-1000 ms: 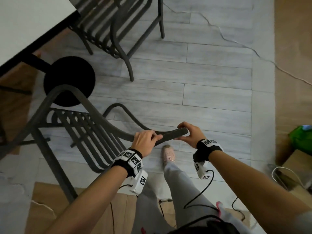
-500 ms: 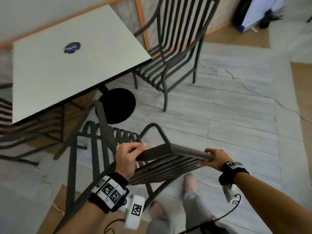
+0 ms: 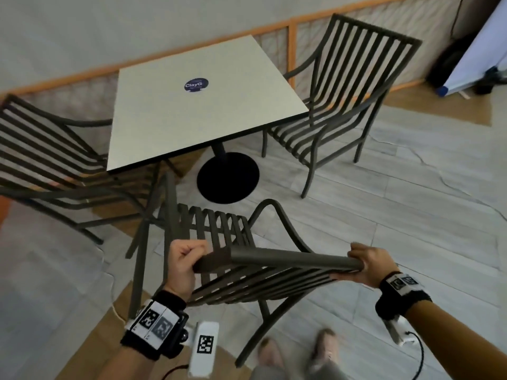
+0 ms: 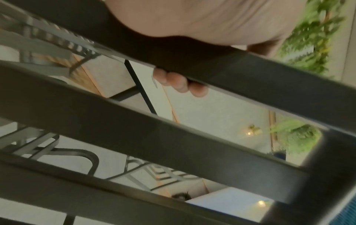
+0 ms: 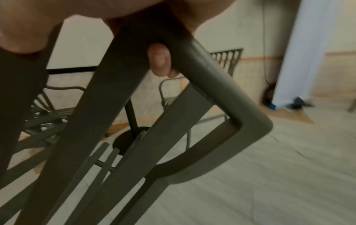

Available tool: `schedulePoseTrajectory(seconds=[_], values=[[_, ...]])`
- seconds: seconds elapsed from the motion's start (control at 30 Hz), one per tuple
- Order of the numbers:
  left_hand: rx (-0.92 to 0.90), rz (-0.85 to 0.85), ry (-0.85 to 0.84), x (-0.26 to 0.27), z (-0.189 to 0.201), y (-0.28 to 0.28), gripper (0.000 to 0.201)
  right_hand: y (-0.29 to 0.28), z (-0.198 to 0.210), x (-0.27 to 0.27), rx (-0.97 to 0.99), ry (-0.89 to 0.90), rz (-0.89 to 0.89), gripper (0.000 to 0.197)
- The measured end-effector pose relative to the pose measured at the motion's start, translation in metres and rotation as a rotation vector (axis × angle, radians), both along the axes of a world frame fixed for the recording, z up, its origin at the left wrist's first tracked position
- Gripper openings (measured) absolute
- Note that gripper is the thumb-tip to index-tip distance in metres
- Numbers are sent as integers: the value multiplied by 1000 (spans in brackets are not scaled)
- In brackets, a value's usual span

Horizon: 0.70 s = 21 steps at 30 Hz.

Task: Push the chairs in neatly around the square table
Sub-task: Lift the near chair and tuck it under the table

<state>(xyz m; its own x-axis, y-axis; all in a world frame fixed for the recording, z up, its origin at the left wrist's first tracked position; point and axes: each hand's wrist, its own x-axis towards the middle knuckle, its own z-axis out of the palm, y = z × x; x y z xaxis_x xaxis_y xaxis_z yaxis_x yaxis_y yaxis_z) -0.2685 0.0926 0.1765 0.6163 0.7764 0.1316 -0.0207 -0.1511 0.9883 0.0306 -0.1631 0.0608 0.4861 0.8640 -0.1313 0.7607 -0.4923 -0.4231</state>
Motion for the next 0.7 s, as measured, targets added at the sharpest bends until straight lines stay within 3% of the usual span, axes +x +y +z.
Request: schedulePoseTrajectory(seconds=[0.17, 0.3, 0.37, 0.53, 0.63, 0.7], values=[[-77, 46, -153, -35, 6, 18, 24, 28, 35, -10, 114, -176, 114, 72], [-42, 64, -130, -35, 7, 20, 60, 28, 54, -7, 180, -269, 135, 73], [-51, 88, -147, -33, 2, 23, 50, 27, 61, -6, 193, -303, 143, 74], [-171, 93, -139, -49, -32, 56, 45, 41, 76, -5, 252, -426, 216, 65], [-216, 181, -114, -60, -53, 65, 43, 62, 87, -16, 224, -515, 261, 59], [-357, 282, -178, -67, -64, 60, 42, 78, 90, -25, 211, -557, 295, 61]])
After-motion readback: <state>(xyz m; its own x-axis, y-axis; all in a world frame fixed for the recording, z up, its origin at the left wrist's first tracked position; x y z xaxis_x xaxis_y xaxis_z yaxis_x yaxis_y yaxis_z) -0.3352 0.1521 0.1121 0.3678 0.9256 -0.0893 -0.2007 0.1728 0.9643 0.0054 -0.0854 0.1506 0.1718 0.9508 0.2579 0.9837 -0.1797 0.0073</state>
